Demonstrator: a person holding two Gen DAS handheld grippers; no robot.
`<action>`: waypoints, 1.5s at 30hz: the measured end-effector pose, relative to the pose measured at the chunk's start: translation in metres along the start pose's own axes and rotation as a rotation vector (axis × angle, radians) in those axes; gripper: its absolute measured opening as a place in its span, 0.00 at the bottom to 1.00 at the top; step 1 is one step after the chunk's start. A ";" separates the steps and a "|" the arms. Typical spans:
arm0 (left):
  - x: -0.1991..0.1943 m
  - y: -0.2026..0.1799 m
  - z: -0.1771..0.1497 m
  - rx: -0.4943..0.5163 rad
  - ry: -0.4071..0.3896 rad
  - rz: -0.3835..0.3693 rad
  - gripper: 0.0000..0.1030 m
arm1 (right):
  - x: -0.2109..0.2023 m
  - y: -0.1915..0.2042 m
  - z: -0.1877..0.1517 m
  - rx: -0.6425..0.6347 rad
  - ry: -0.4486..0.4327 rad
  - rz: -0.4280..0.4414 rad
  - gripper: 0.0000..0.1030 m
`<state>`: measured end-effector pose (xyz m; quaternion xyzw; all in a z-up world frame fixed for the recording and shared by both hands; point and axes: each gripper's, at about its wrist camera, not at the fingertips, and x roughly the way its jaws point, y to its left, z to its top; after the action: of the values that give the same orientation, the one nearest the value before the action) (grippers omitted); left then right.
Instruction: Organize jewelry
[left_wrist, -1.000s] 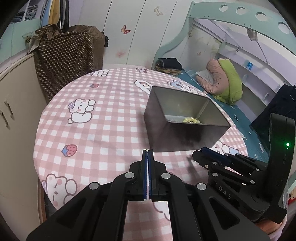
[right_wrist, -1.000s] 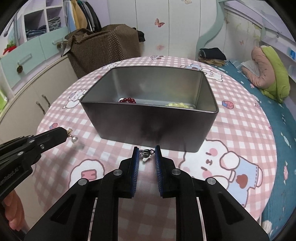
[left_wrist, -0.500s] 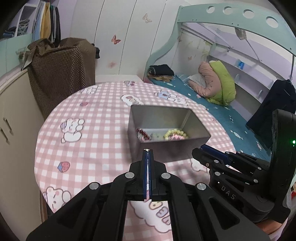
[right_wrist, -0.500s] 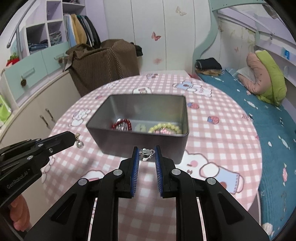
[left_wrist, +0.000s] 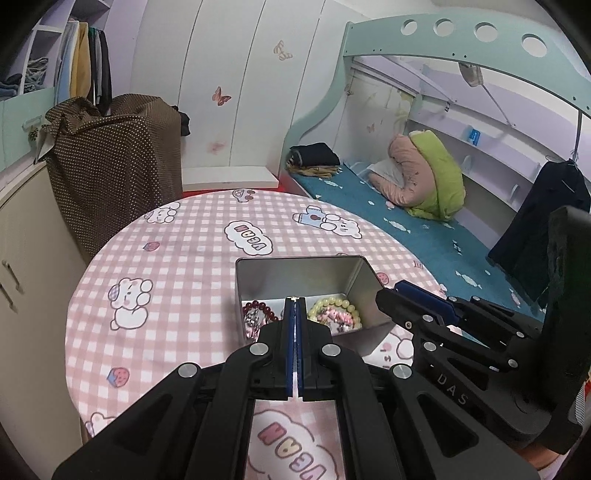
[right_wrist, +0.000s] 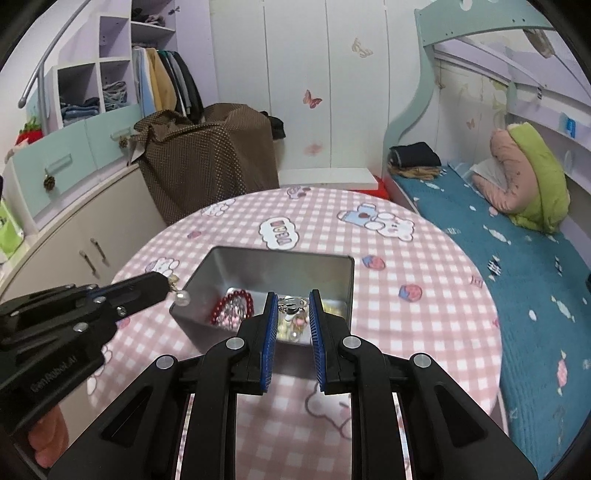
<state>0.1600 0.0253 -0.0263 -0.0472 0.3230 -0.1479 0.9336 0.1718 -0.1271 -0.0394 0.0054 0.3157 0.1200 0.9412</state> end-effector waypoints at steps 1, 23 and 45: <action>0.003 0.000 0.002 -0.001 0.003 -0.002 0.00 | 0.001 0.000 0.002 -0.001 -0.002 0.001 0.17; 0.042 0.007 0.011 -0.041 0.092 0.151 0.44 | 0.018 -0.027 0.011 0.046 0.000 -0.068 0.66; 0.004 -0.016 0.006 -0.006 0.079 0.231 0.78 | -0.040 -0.032 0.005 0.078 -0.043 -0.176 0.82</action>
<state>0.1630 0.0090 -0.0207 -0.0066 0.3632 -0.0403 0.9308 0.1513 -0.1669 -0.0149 0.0168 0.2990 0.0244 0.9538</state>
